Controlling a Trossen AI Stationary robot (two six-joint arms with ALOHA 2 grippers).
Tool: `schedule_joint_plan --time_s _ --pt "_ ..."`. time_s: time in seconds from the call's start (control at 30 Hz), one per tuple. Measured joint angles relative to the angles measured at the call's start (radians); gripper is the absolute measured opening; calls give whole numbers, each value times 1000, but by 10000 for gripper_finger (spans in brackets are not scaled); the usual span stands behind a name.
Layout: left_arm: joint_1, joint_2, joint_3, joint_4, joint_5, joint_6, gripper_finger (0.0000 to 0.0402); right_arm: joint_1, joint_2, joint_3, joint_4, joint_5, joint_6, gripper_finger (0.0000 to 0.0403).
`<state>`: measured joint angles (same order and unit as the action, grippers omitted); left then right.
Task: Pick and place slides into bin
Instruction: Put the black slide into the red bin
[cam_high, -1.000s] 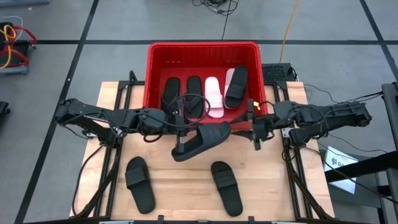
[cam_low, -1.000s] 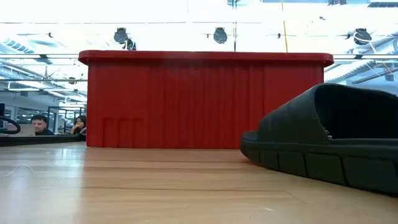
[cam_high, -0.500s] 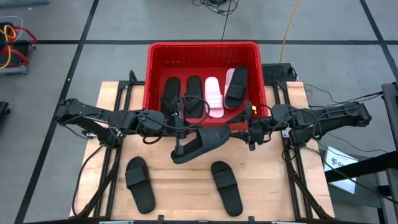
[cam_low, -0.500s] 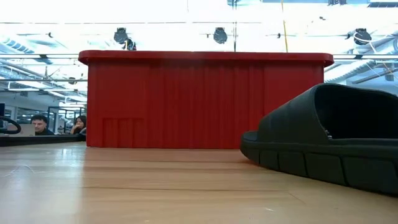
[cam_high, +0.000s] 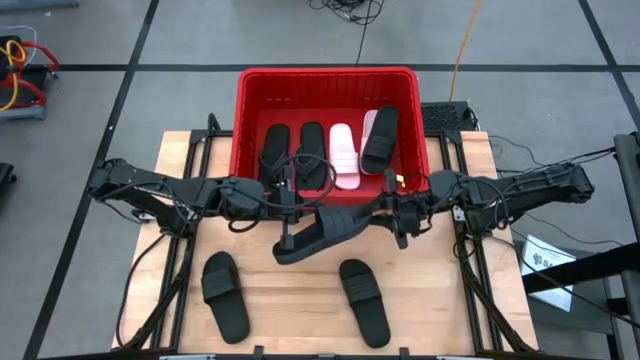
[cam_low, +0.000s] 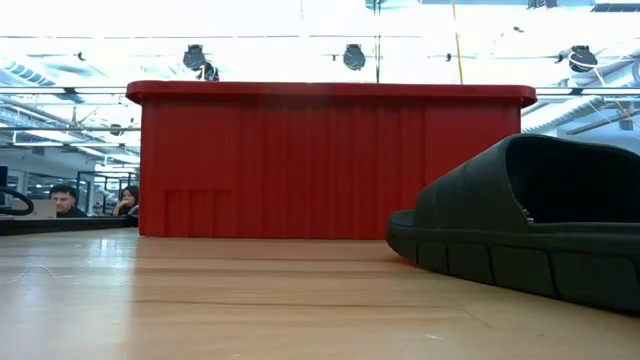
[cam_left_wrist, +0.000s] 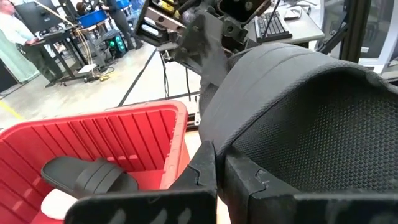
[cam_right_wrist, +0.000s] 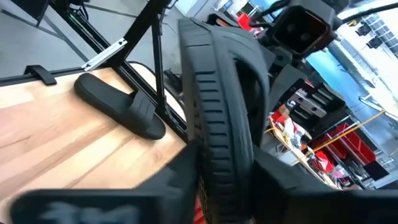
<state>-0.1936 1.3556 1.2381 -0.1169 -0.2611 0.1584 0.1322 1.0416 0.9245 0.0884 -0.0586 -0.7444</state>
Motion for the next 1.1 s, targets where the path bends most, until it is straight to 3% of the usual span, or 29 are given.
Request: schedule_joint_plan --time_s 0.07,0.13,0.53,0.87,1.1 --pt "0 0 0 3 0 -4 1 1 0 0 0 -8 6 44" --pt "0 0 0 4 0 -6 5 1 0 -1 -2 -12 22 25" --pt "1 0 0 -10 -4 -90 36 1 0 -1 4 0 52 25" --pt "3 0 0 -17 -4 -152 100 0 -9 -1 5 13 52 24" --pt "18 -6 0 -114 -59 -166 142 -8 -32 -1 -31 161 76 24"
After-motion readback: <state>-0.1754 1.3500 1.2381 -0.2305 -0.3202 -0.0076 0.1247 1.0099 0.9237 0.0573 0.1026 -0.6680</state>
